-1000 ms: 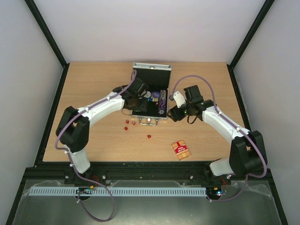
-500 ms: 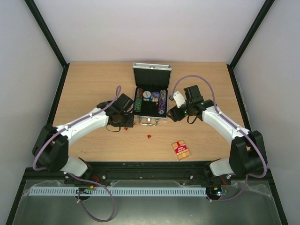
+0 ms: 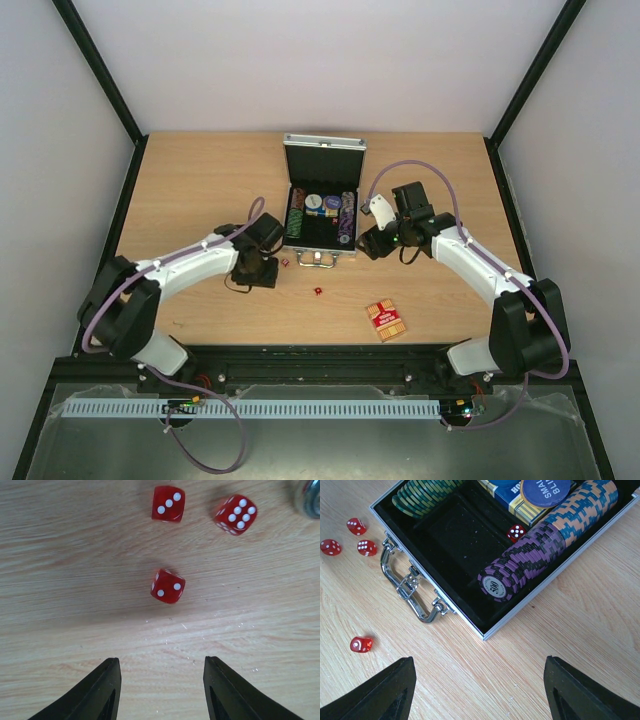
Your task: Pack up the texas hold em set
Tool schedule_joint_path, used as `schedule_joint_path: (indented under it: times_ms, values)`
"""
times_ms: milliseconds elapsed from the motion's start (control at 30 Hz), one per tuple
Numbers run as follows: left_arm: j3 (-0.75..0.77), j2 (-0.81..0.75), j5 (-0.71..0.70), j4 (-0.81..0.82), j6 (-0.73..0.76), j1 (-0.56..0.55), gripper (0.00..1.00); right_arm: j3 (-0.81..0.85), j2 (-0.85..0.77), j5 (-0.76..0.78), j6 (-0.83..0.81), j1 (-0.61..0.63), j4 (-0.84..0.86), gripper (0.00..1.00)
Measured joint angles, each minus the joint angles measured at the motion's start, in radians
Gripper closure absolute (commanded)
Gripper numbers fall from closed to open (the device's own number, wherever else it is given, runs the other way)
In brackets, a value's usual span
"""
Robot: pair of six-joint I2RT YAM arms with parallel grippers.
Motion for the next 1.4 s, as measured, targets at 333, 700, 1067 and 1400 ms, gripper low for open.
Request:
schedule_joint_path:
  times_ms: [333,700,1067,1400]
  values:
    - [0.027,0.171,-0.005,0.04,0.044,0.0,0.52,0.0,0.0,0.0,-0.008,0.0,0.0,0.29]
    - [0.089,0.244,-0.009,0.072,0.107,0.048,0.55,-0.002,0.0,0.001,-0.014,0.0,0.0,0.29]
    - [0.105,0.257,0.024,0.087,0.15,0.079,0.73,-0.002,0.014,0.001,-0.017,0.0,0.0,0.29]
    - [0.105,0.257,0.025,0.087,0.15,0.079,0.79,-0.002,0.023,0.0,-0.019,0.0,-0.007,0.29]
